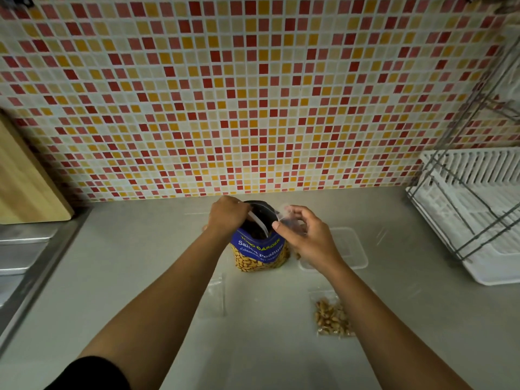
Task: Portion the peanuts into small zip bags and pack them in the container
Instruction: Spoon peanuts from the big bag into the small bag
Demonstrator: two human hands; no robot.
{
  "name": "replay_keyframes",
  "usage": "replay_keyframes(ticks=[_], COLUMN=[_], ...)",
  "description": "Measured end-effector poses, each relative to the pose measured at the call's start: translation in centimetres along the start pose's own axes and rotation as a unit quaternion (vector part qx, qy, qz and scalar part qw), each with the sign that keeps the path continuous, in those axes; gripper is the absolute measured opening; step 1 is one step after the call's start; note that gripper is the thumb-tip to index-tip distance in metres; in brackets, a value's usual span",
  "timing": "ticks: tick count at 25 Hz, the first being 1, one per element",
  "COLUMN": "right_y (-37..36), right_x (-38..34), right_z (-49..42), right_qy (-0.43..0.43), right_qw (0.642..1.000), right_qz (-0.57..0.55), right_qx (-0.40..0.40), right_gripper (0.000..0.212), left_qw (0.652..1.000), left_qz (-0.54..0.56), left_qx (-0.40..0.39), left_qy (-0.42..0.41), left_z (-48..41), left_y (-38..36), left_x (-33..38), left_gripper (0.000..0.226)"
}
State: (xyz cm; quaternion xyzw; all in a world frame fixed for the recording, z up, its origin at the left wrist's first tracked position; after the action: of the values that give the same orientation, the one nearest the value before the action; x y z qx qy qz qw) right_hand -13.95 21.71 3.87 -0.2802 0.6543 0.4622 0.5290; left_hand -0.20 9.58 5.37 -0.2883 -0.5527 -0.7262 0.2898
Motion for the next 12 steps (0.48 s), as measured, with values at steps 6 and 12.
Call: replay_keyframes(ticks=[6, 12], right_y=[0.3, 0.4], right_x=[-0.1, 0.0], right_z=[0.3, 0.4], right_qy=[-0.02, -0.03], right_qw=[0.998, 0.997], right_qz=[-0.051, -0.076], right_qx=[-0.008, -0.009], right_gripper=[0.052, 0.049], left_qw=[0.994, 0.979], left_qz=[0.112, 0.198], left_qx=[0.001, -0.016], left_qy=[0.02, 0.053], left_z=[0.3, 0.8], left_y=[1.5, 2.6], left_x=[-0.6, -0.8], left_gripper=[0.018, 0.013])
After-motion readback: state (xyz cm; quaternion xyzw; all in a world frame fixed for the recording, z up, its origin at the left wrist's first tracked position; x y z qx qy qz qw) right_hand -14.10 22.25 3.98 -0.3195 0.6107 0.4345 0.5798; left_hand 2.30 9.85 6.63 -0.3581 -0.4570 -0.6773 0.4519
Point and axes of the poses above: each hand's wrist, its own z-axis away from the middle knuckle, its own y-axis out of the back of the hand, x = y × z, the point moved 3 cm from there along -z, towards the middle knuckle, and after that the axes turned 2 degrees about x, right-handed, at the moved point
